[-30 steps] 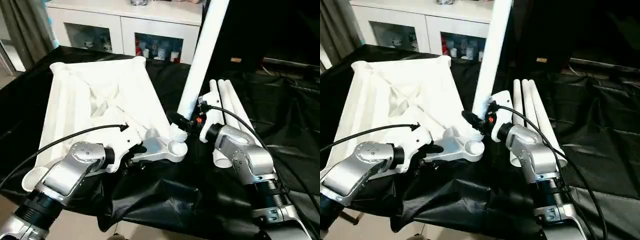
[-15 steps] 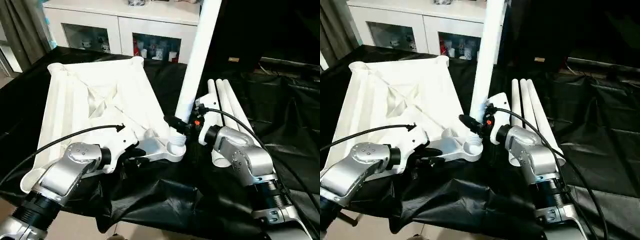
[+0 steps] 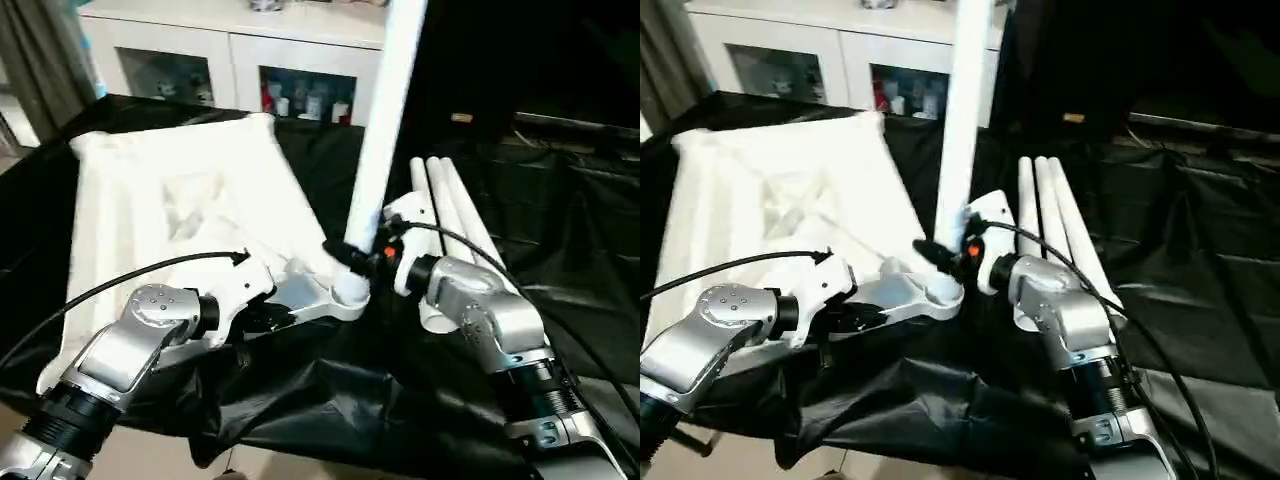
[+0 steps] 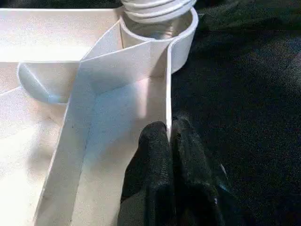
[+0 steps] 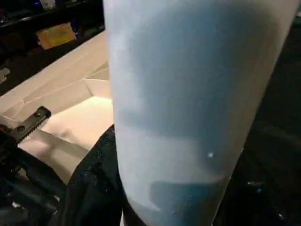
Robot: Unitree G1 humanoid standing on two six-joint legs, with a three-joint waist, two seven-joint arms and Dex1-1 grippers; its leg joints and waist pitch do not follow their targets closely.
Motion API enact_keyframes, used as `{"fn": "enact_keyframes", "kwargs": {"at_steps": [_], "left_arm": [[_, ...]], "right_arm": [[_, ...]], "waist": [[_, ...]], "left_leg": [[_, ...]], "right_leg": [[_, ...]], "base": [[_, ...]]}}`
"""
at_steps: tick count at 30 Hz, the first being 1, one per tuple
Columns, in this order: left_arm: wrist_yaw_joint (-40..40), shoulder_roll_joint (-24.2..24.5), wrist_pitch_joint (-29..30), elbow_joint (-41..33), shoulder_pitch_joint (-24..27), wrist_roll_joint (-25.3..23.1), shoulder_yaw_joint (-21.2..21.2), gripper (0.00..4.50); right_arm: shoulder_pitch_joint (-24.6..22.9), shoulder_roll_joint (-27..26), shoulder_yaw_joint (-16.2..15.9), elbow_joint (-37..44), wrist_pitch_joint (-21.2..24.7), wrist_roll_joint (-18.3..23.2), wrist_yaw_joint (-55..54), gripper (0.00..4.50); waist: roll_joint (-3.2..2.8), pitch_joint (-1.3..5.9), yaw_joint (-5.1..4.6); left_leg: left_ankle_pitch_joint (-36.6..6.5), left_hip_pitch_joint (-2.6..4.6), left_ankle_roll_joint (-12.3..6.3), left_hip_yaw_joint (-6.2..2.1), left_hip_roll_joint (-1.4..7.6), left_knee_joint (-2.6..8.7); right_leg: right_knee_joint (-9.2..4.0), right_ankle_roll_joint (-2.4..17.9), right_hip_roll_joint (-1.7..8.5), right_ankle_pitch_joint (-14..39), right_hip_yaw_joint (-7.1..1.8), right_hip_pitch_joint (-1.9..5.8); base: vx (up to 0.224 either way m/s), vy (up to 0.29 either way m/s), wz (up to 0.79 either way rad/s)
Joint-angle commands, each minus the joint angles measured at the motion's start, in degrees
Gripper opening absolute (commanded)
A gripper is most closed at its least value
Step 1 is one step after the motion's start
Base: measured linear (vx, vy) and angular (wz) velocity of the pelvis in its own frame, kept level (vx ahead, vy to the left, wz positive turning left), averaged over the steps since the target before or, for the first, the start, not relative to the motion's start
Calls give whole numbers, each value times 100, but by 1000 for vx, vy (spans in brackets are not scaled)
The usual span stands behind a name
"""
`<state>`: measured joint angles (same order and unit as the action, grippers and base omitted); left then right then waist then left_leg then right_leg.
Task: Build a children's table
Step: Move to table
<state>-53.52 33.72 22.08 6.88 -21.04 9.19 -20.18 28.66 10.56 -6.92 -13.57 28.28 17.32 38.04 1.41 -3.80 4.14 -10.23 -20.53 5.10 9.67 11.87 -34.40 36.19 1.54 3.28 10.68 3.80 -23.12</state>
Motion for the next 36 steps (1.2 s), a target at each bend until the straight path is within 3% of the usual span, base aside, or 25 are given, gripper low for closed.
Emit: {"fn": "enact_keyframes", "kwargs": {"at_steps": [1,5,13,20,21,26,31,36], "left_arm": [[-36,80,69,199,-33,-156,-42,0],[-109,52,23,254,-73,-153,8,0],[-196,-5,-83,290,-76,-119,58,0],[-224,-28,-105,296,-105,-115,72,0],[-217,-31,-108,299,-118,-117,79,0],[-174,-52,-154,375,-182,-133,142,0],[-119,-118,-189,447,-212,-147,221,0],[-19,-187,-279,575,-286,-195,262,0]], "right_arm": [[-41,39,-35,99,33,-58,63,191],[3,6,-58,-80,-55,-135,25,191],[177,-158,-77,-683,-236,-218,-25,191],[339,-271,-9,-1111,-340,-225,-16,191],[358,-289,48,-1168,-323,-180,-27,191],[314,-326,344,-1314,-198,81,-10,191],[53,-291,574,-1358,-240,221,-41,190],[-225,-324,725,-1344,-406,251,-147,190]], "waist": [[-88,413,14],[-92,406,-6],[-95,419,-24],[-88,389,-50],[-50,386,-59],[-75,393,-49],[-115,414,-31],[-163,400,-12]], "left_leg": [[-1101,32,189,-14,81,406],[-1210,42,220,-25,89,413],[-1145,40,201,-25,93,409],[-1412,57,223,-33,92,426],[-1439,62,215,-32,92,429],[-1442,77,202,-39,101,432],[-1344,69,197,-31,98,423],[-1551,89,210,-34,89,428]], "right_leg": [[-436,926,394,1150,-303,318],[-457,875,399,1384,-304,306],[-426,988,395,1138,-303,310],[-486,905,421,1654,-304,304],[-500,864,415,1765,-304,300],[-495,883,416,1767,-301,286],[-472,968,405,1392,-301,300],[-511,919,405,1638,-295,283]], "base": [[0,0,0],[0,0,0],[0,0,0],[0,0,0],[0,0,0],[0,0,0],[0,0,0],[0,0,0]]}}
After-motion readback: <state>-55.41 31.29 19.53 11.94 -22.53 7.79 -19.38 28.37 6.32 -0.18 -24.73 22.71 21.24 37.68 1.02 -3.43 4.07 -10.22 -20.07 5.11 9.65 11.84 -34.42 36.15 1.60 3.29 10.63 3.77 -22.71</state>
